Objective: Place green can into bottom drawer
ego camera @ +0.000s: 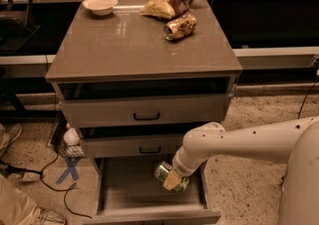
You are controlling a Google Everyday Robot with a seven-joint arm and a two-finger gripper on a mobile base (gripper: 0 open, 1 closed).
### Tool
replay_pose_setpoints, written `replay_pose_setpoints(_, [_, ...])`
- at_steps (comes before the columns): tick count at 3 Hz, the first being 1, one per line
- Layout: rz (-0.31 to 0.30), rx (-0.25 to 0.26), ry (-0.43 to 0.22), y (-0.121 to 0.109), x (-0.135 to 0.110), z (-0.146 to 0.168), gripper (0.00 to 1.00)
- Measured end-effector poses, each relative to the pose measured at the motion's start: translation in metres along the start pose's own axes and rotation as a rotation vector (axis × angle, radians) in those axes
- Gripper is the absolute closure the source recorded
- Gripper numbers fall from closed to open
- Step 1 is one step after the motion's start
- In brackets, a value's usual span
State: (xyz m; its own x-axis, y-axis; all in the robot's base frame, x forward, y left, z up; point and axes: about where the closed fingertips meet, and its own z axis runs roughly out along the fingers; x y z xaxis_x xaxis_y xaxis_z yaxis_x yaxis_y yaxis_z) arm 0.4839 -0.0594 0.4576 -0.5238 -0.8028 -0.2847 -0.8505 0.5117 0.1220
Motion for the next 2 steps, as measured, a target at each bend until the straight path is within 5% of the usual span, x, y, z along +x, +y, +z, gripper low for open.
replay_pose_setpoints(2, [0.015,-0.031,-0.125,-0.037,0.019,0.049,1.00])
